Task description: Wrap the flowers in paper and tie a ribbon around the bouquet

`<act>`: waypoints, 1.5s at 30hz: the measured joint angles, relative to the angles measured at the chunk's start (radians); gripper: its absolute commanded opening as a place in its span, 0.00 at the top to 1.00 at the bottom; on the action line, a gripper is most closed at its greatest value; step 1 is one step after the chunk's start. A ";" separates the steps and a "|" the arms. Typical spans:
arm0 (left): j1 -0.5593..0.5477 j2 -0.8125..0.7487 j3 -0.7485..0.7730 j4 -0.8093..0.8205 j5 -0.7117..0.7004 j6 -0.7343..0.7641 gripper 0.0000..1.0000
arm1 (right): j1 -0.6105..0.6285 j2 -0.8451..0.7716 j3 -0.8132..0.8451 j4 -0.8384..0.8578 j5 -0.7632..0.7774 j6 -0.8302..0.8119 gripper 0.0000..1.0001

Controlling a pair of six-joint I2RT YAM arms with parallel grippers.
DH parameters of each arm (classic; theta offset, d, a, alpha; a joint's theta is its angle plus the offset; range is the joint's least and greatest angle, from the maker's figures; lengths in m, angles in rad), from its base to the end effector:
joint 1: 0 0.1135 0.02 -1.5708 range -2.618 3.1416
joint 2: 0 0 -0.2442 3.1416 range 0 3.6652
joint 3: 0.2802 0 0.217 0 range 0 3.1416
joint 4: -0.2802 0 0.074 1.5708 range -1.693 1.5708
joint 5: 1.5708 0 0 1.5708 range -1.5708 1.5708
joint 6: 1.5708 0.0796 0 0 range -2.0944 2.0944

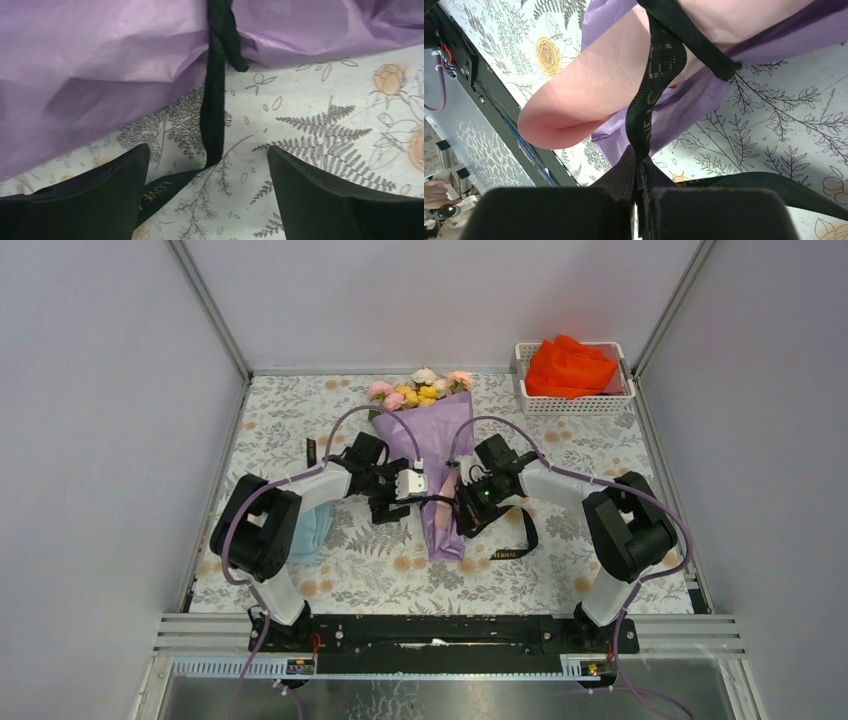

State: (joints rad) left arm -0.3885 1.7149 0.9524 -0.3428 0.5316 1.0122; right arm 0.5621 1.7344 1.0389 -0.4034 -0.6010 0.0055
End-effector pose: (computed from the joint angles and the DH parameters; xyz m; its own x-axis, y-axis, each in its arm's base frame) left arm 0.2728 -0.1553 0.1271 0.0172 0.7828 -0.6220 0.9860 0.0901 0.1406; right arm 0.2483 0.2096 0.1425 -0.7573 -0.4716 -0.4518 -0.6529 0.5635 0.5062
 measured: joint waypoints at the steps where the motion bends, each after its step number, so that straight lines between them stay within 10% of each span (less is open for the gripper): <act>1: -0.009 0.006 0.001 0.011 -0.001 0.001 0.12 | 0.000 0.002 0.000 0.002 -0.004 0.001 1.00; 4: -0.037 0.014 0.007 0.043 -0.024 0.002 0.33 | 0.000 0.003 0.000 0.005 -0.012 0.002 1.00; 7: -0.068 0.029 0.009 0.100 -0.070 -0.013 0.97 | 0.000 0.003 0.002 0.005 -0.013 0.002 1.00; 8: -0.077 0.037 0.009 0.119 -0.092 -0.020 1.00 | 0.000 0.003 0.002 0.005 -0.013 0.002 1.00; 18: 0.032 0.055 -0.016 0.294 -0.329 -0.177 1.00 | -0.057 -0.032 -0.086 0.041 0.045 0.066 1.00; 40: 0.338 0.118 0.051 0.307 -0.264 -0.408 1.00 | -0.077 -0.049 -0.227 0.321 0.037 0.201 1.00; 45: 0.336 0.043 0.040 0.213 -0.226 -0.417 1.00 | -0.083 -0.057 -0.208 0.220 0.041 0.167 0.71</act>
State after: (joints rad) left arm -0.0525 1.7580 0.9920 -0.1295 0.3058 0.5957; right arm 0.4793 1.6775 0.8314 -0.1837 -0.5602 0.1722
